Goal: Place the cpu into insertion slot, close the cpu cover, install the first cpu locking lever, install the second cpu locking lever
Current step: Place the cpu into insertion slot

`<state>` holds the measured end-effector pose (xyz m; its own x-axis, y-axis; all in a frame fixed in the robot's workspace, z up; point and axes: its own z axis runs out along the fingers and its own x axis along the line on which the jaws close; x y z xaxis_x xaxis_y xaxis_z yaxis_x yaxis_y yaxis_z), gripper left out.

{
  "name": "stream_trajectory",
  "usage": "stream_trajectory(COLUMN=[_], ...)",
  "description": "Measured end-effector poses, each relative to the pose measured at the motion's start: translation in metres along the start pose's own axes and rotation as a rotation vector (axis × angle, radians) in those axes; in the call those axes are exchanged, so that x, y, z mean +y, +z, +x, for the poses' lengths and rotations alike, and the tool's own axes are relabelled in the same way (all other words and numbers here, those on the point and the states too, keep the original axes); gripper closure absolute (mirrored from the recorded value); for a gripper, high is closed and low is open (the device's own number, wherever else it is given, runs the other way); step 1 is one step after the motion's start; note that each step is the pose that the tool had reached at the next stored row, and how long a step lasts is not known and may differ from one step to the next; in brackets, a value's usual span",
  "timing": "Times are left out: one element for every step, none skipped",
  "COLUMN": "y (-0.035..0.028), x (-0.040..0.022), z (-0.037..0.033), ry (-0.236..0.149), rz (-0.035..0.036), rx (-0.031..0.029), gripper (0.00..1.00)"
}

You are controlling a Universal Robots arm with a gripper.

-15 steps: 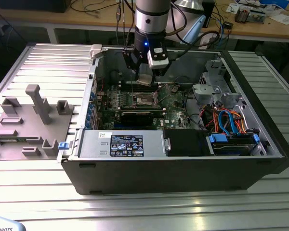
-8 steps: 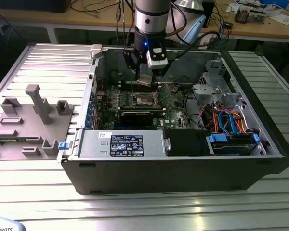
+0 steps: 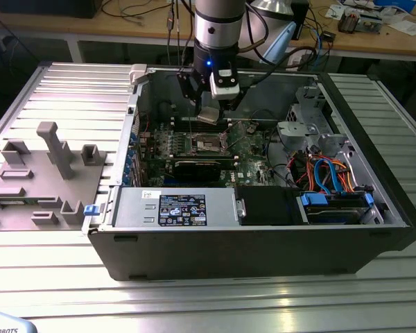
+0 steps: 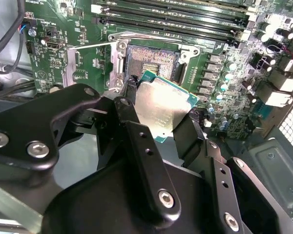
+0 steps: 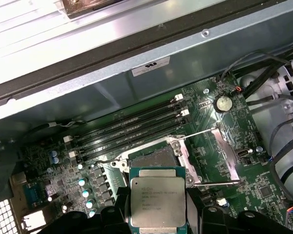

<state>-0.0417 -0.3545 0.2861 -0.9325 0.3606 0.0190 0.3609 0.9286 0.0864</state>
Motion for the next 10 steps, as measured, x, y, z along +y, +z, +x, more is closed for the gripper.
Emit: stream_trajectory(y=[0.0,0.0001,0.0001,0.0001,0.0001,0.0001,0.0002,0.0002,0.0002,0.0002], x=[0.0,0.0,0.0,0.0,0.0,0.0,0.0,0.0,0.0,0.0], z=[0.0,0.0,0.0,0.0,0.0,0.0,0.0,0.0,0.0,0.0], ry=[0.005,0.009,0.013,0.017,0.02,0.024,0.028,0.034,0.04,0.047], rz=[0.0,-0.0002,-0.0002,-0.0003,-0.0004,-0.0004,-0.0005,-0.0006,-0.0008,-0.0009], rx=[-0.0004,-0.0008,-0.0011,-0.0015,-0.0018,-0.0021,-0.0024,-0.003,-0.0035,-0.0041], gripper=[0.45,0.45,0.45,0.45,0.45,0.45,0.45,0.45,0.45,0.45])
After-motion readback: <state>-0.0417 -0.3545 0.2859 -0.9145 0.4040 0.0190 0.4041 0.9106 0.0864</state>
